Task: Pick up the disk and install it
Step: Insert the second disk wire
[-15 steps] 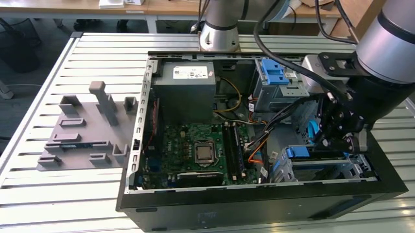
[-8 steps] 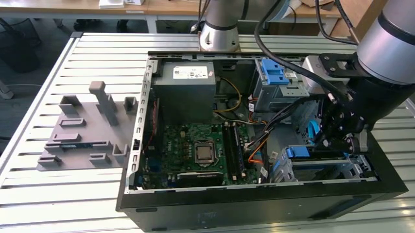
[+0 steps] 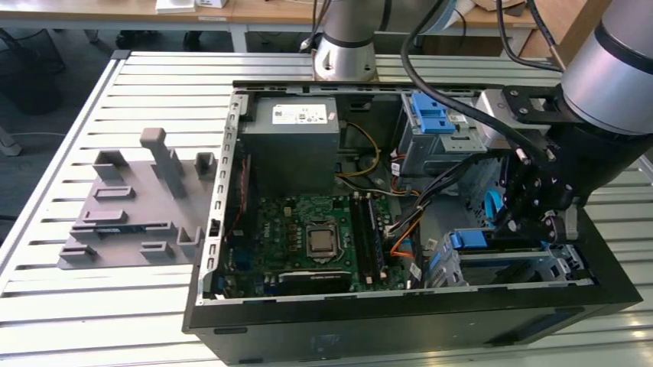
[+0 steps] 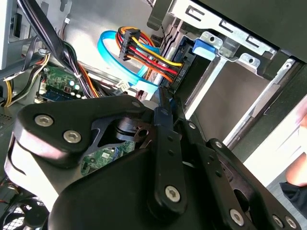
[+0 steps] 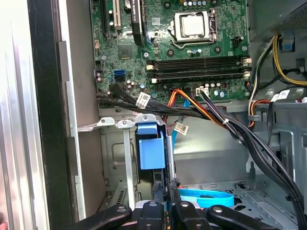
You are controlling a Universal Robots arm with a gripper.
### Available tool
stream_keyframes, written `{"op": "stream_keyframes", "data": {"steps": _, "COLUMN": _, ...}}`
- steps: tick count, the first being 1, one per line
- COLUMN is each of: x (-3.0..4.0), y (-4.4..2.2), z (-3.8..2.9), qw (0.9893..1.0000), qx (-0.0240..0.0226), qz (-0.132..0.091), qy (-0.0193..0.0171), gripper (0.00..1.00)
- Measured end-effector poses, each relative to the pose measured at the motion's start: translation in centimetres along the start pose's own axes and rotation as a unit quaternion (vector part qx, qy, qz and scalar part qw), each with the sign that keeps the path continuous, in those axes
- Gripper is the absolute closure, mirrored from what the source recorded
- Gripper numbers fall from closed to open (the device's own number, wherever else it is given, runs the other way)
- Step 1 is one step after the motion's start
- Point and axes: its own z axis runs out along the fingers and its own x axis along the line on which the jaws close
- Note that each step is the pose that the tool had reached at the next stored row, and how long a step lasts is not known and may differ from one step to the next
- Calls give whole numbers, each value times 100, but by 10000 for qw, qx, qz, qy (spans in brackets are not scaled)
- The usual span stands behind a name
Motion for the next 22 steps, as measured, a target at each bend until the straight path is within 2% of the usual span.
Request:
{"op": "stream_keyframes", "data": {"steps": 11, "x": 0, "y": -14, "z": 46, "qw": 10000, "qx": 0, "qz": 0, "qy": 3, "gripper": 84}}
{"op": "stream_keyframes", "data": {"steps": 21, "x": 0, "y": -16, "z": 55, "qw": 10000, "qx": 0, "qz": -1, "qy": -2, "gripper": 83}}
{"op": "stream_keyframes", "data": {"steps": 22, "x": 0, "y": -15, "z": 53, "qw": 10000, "qx": 0, "qz": -1, "qy": -1, "gripper": 76}}
